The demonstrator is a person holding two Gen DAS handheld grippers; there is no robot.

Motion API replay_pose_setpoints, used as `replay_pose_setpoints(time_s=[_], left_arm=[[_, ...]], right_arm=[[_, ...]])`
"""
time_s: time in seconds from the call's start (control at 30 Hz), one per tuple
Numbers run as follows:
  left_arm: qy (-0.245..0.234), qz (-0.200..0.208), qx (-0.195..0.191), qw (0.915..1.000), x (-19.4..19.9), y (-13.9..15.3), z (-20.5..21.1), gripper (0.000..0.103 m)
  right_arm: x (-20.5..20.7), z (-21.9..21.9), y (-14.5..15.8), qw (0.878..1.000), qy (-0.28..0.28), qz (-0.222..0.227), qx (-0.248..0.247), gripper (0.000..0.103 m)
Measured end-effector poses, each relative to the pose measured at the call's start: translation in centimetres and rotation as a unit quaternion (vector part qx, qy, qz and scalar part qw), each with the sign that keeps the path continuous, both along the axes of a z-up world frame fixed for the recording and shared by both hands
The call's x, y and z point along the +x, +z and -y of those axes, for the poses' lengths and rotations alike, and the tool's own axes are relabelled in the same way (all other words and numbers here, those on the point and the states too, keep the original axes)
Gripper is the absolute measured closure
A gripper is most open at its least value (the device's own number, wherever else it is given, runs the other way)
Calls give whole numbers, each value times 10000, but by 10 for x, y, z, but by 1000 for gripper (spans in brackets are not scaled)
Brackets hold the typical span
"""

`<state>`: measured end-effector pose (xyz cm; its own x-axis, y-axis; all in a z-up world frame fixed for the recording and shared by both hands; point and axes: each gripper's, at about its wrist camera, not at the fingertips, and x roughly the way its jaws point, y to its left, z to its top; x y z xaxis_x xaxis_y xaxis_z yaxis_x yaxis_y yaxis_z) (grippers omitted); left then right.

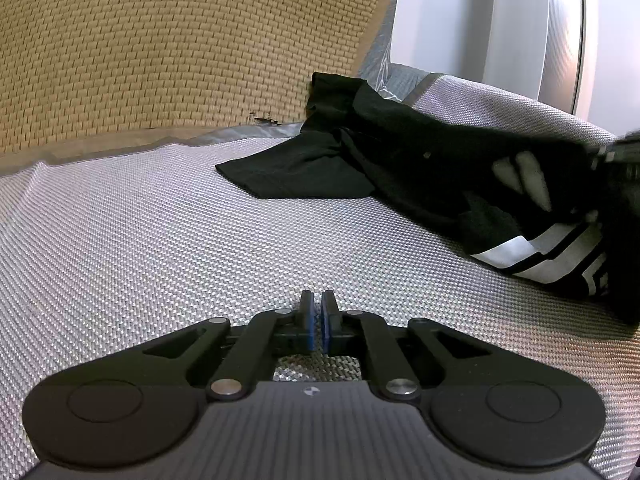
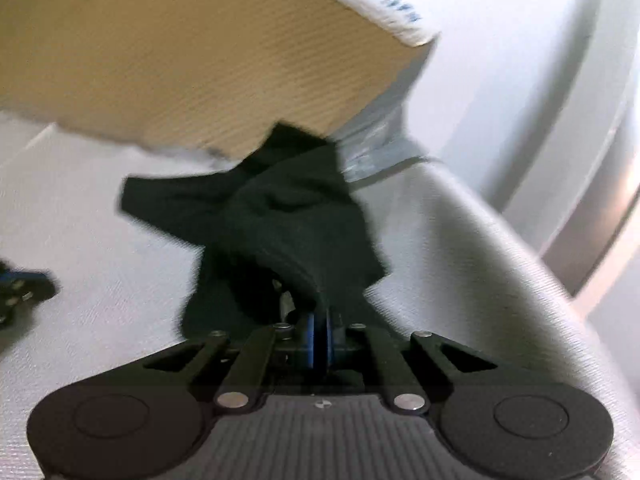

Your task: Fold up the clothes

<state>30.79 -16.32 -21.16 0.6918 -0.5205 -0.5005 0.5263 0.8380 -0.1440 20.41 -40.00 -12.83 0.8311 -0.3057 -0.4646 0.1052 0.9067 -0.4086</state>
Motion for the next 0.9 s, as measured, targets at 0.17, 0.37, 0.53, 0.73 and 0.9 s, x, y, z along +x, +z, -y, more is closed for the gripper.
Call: replay_pose_setpoints(time_s=[0.17, 0.37, 0.53, 0.73, 0.9], left_arm=[[4, -22, -7, 10000, -2, 1, 0, 97], [9, -27, -2, 10000, -2, 3, 2, 97], [8, -17, 24, 10000, -2, 3, 2, 97], [8, -16, 39, 10000, -2, 2, 3, 96], [-4, 23, 77, 10000, -2, 3, 3, 95]], right_arm=[[7, 46, 18, 9978, -572, 324, 131, 98], [-4, 93, 27, 9895, -1247, 616, 403, 98], [-21, 123, 26, 9792, -1749, 772, 681, 98], [-42, 127, 25, 9725, -1925, 845, 1006, 98], [-44, 129, 24, 9690, -1936, 651, 1393, 95]])
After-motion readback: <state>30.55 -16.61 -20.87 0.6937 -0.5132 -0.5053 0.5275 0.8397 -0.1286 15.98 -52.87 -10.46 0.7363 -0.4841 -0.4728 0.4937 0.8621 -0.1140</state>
